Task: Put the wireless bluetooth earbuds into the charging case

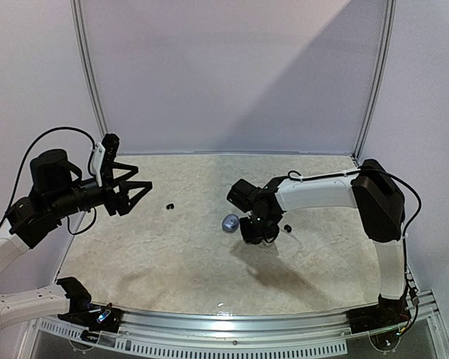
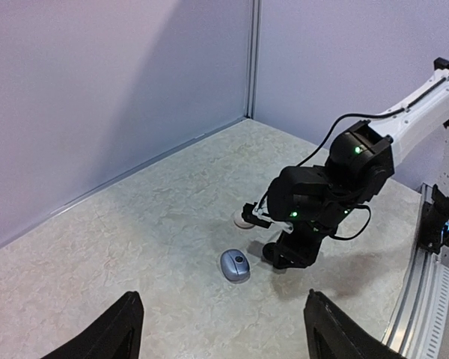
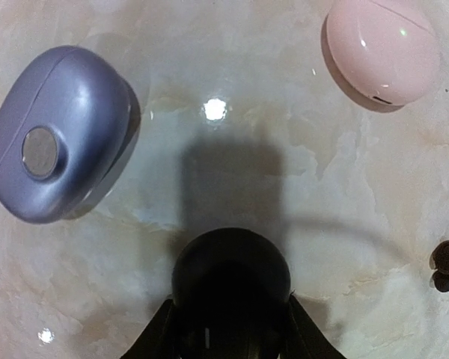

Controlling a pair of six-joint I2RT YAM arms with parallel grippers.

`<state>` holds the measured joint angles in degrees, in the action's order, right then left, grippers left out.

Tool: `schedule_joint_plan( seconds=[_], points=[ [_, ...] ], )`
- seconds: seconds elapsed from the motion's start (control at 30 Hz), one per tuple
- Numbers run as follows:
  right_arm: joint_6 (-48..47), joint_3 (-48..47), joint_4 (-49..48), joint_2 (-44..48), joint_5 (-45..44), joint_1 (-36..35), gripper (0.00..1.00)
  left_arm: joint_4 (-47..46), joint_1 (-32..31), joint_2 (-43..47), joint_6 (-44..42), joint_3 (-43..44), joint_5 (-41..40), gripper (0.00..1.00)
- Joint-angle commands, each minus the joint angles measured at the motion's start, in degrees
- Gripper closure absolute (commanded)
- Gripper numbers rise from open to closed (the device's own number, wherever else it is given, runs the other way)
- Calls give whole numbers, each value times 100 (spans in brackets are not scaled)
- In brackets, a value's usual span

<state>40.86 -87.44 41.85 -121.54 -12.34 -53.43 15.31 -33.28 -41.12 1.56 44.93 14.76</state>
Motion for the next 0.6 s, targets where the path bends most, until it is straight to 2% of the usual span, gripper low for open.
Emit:
schedule_joint_plan(
  seconds=[0.0, 0.1, 0.23, 0.37, 0.57],
  points=[
    [-1121, 350, -630, 698, -497, -399, 80, 1, 166, 112, 532, -62, -12, 25],
    [-2573, 584, -1530, 1369, -1031, -906, 82, 151, 234, 160, 1065, -31, -23, 26],
    [-4411, 658, -2654, 1993, -1799, -1574, 84, 275, 341, 253, 1719, -72, 357, 28],
    [-6343, 558, -3804, 2257, -1870, -2025, 85, -113, 392, 388, 1823, -246, 1033, 25],
    [-7971, -486, -4025, 1846, -1866, -2457, 85, -393, 384, 238, 1822, -181, 1640, 24]
  ],
)
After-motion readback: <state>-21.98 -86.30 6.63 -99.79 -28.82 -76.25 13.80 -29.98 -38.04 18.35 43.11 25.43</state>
